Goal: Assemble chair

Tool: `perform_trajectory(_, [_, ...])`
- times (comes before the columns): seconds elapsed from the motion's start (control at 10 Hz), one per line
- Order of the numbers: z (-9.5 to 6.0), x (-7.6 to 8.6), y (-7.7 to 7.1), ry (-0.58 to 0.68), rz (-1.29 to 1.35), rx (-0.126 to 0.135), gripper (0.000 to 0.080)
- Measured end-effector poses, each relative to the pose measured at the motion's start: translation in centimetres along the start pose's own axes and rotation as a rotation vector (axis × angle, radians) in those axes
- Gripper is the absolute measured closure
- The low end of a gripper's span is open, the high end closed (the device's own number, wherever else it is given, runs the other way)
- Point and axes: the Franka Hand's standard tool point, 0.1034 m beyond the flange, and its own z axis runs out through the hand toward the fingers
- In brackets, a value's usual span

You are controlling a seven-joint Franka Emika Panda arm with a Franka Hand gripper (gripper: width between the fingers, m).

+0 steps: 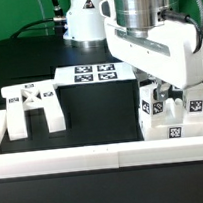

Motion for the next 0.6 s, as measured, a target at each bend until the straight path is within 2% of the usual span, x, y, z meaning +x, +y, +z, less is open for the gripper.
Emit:
perform_trajectory(0.1, [0.01,-0.02,0.00,0.000,0.000,0.000,0.0505])
perform_trajectory(0.2, [0.01,-0.02,0.00,0.000,-0.020,0.000,0.0422])
perform_trajectory(0.3, [0.00,0.01,0.01,0.000,-0.059,-0.001,0.0281])
perform_trajectory(0.4, [-0.06,0.11,0.00,0.001,-0.117,-0.002,0.0192])
perform_trajectory(0.5, [-0.07,0.12,0.01,0.001,-0.236,-0.004,0.0157])
perform_trajectory(0.6, [-0.03,0.13,0.04,0.000,-0.327,-0.005,0.0157])
